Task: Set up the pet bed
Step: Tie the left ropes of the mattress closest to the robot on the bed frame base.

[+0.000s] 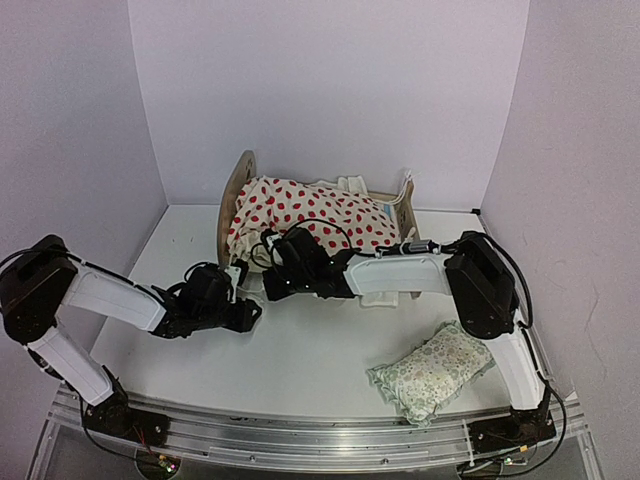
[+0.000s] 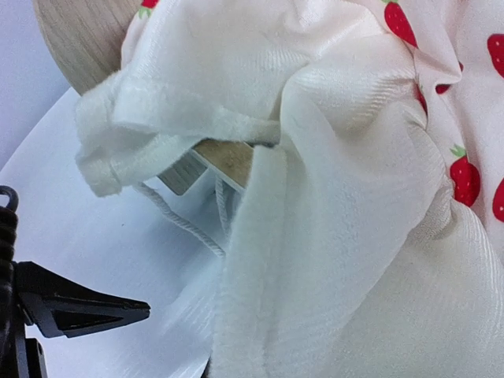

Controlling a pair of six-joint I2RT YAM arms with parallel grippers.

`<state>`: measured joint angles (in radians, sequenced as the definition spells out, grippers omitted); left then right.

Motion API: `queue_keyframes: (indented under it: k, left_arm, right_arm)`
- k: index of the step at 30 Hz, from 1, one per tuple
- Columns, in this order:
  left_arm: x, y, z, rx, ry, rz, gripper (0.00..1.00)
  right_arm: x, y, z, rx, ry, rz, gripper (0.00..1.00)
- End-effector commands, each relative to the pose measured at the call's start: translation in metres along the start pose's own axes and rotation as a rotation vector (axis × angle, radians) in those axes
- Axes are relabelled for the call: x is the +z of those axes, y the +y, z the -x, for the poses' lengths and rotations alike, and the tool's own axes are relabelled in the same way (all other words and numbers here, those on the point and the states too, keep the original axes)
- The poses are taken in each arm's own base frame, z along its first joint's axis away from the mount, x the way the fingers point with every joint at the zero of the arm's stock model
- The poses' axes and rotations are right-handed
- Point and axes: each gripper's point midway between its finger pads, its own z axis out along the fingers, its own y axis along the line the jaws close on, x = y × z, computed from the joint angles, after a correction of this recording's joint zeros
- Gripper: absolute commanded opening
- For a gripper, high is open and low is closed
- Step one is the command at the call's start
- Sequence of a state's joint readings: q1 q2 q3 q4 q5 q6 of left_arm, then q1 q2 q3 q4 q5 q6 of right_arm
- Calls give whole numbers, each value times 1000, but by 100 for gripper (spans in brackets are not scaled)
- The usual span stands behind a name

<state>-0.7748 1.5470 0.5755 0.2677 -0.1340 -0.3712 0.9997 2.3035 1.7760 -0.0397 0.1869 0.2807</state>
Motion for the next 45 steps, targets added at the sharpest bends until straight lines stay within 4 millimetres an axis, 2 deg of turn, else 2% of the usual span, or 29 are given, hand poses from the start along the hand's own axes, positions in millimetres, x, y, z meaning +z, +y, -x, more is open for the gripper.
queue_keyframes:
  k: [1, 8, 13, 16, 18, 20, 21, 26, 32, 36, 40, 45]
  left_arm:
    - [14, -11, 23, 16, -50, 15, 54]
    - [32, -3, 18, 37, -14, 109, 48]
    - [44, -1, 11, 42, 25, 132, 33]
    - [47, 4, 2, 36, 45, 157, 30]
    - [48, 6, -2, 38, 53, 160, 22]
    - [47, 4, -6, 43, 58, 137, 3]
    - [46, 0, -7, 44, 59, 112, 1]
    - [21, -9, -9, 19, 31, 17, 0]
    - [-16, -14, 4, 0, -17, -39, 0]
    - [-30, -17, -3, -16, -2, -81, 0]
    - [-43, -18, -11, -37, 14, -116, 0]
    - [-60, -23, -10, -52, 18, -154, 0]
  right_arm:
    - [-17, -1, 22, -36, -62, -29, 0]
    - [-15, -6, 15, -49, -50, -45, 0]
    - [-11, -8, 8, -50, -37, -50, 0]
    - [-10, -8, 5, -49, -32, -51, 0]
    - [-10, -9, 5, -46, -30, -51, 0]
    - [-10, -8, 3, -43, -27, -46, 0]
    - [-10, -8, 1, -40, -23, -44, 0]
    - [-11, -5, -9, -6, 4, -15, 0]
    - [-12, 11, -25, -2, 20, 22, 0]
    - [-18, 26, -35, -34, 21, 25, 0]
    - [-27, 29, -42, -32, 19, 29, 0]
    - [-39, 34, -45, -29, 13, 41, 0]
